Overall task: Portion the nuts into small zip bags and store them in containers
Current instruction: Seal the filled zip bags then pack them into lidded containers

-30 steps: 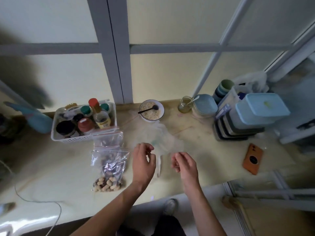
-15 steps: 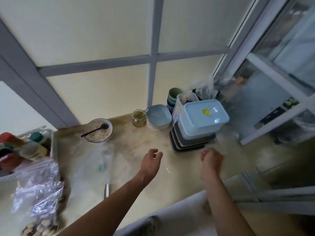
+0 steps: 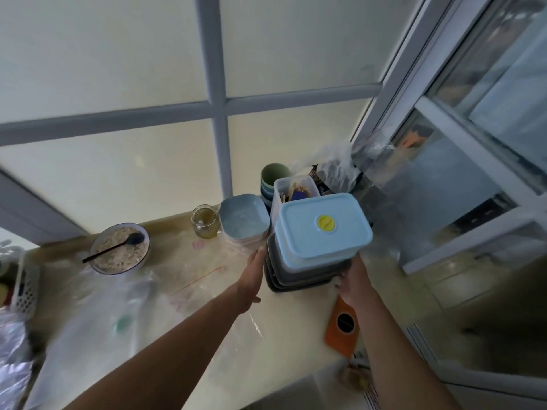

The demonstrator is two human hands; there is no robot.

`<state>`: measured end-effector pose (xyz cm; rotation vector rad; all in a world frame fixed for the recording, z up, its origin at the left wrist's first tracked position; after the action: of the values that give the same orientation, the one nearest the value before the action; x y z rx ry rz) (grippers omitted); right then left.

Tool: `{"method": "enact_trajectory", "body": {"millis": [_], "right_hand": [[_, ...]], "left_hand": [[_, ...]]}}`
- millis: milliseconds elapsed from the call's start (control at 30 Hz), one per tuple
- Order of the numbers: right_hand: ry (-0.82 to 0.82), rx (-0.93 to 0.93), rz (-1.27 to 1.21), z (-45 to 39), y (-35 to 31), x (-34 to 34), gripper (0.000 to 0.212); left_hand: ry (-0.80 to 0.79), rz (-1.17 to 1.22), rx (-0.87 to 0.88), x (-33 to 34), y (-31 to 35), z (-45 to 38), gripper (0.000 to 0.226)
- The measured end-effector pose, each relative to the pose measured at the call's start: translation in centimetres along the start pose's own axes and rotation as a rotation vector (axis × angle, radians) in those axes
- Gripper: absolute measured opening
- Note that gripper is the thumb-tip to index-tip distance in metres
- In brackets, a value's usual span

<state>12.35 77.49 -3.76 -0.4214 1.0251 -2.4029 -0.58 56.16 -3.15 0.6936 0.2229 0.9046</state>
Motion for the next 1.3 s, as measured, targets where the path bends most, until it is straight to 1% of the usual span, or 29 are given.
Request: {"method": "enact_trajectory", "body": {"millis": [67,100,233,333,367,467,533,633,767,833,1000,1100,1167,1200,1267,1300], "right_hand": [[-0.102,-0.008,0.002,0.3,-0.1,1.4,0.040],[-0.119,-0.009,-0.010,0.1,-0.1,1.7,0.040],[-0.092,0.087,0.056,-0.1,-0.3,1.1,0.040],[-0.150,0.018,0.046,-1.0,-1.2,1.0,0.031],[-0.167,-0.008,0.036,-1.1,-1.7,1.3,0.031],[-0.148,-0.042,0.038,-2.9,-1.4,0.8,0.046],[-0.140,-0.036,0.024,-3.4,-0.7,0.6,0.046],[-0.130,-0.004,-0.015,-2.2,-0.1,0.9,0.038],[-0.096,0.016,-0.018,-1.4,1.1,0.6,0.014],[-0.103,0.019,0.011,-1.2,1.7,1.0,0.015],[-0.134,-0.009,0.006,1.5,2.3,4.3,0.017],[-0.224,-0.051,-0.013,4.2,2.9,7.4,0.023],[-0.265,-0.079,-0.038,5.8,3.6,9.1,0.036],[-0.275,-0.094,-0.047,6.5,4.0,9.9,0.037],[-0.293,-0.111,-0.060,8.0,4.8,11.4,0.031],[-0.305,-0.119,-0.058,8.9,5.1,12.1,0.029]], "left_hand": [[-0.008,0.015,-0.016,0.7,0.2,-0.5,0.076],[-0.015,0.018,-0.020,1.1,0.2,-0.6,0.078],[0.022,0.043,-0.043,2.4,0.6,-1.0,0.082],[0.049,0.091,-0.062,2.8,0.6,-1.3,0.085],[0.053,0.104,-0.059,2.9,0.7,-1.4,0.084],[0.065,0.129,-0.056,3.3,0.8,-1.2,0.082],[0.084,0.149,-0.050,3.3,0.8,-0.9,0.080],[0.104,0.179,-0.038,3.2,0.5,-0.8,0.083],[0.125,0.185,-0.026,2.6,0.2,-0.5,0.090],[0.145,0.182,-0.023,1.8,0.2,0.4,0.085],[0.161,0.165,0.039,-0.9,0.3,3.5,0.053],[0.174,0.161,0.081,-3.2,0.2,5.8,0.037],[0.170,0.173,0.099,-4.9,-0.4,7.0,0.037],[0.170,0.173,0.103,-5.8,-0.9,7.4,0.037],[0.173,0.154,0.109,-7.6,-1.6,8.8,0.039],[0.171,0.140,0.099,-8.5,-2.1,9.4,0.044]]}}
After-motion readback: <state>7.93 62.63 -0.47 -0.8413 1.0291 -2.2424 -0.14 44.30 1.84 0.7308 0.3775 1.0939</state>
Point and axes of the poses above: each hand's wrist, its own z-axis away from the middle knuckle, its own x-axis out of the palm, y = z × x, the point moved 7 cm from there along -z, towards the middle knuckle, and after that the axes turned 2 degrees about -y, right-handed, at the moved point
